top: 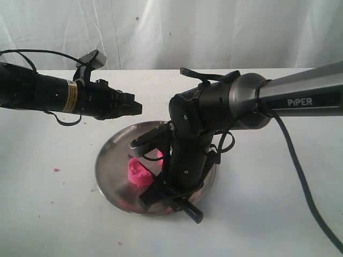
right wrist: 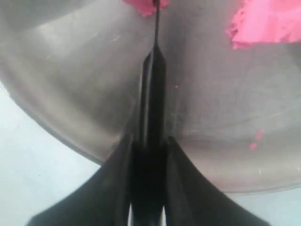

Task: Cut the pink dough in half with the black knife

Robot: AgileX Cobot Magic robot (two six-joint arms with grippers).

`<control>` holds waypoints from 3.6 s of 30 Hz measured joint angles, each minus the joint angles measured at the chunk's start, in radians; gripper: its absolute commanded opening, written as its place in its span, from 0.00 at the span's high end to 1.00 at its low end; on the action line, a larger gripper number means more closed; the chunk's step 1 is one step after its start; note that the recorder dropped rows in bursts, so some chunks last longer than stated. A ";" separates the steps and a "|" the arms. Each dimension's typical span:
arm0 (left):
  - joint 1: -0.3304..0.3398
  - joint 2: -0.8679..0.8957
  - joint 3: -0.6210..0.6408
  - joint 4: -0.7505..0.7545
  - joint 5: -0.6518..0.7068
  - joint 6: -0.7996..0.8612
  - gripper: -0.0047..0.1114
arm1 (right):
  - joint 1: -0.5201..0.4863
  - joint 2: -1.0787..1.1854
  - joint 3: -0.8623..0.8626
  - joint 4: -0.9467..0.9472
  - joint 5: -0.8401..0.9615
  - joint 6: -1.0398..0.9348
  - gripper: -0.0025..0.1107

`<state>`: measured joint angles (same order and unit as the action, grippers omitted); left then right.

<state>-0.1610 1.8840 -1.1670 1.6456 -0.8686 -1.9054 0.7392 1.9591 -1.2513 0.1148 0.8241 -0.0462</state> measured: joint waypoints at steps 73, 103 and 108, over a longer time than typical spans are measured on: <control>0.000 -0.469 0.026 0.090 -0.003 -0.079 0.96 | -0.013 -0.352 0.582 -0.161 -0.890 1.062 0.98; 0.000 -0.469 0.026 0.090 0.001 -0.079 0.96 | -0.040 -0.290 0.677 -0.157 -1.137 1.188 0.98; 0.000 -0.469 0.026 0.090 0.001 -0.079 0.96 | -0.060 -0.290 0.677 -0.157 -1.151 1.179 0.98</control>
<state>-0.1610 1.4152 -1.1415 1.7359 -0.8679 -1.9841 0.6793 1.6689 -0.5746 -0.0422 -0.3269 1.1333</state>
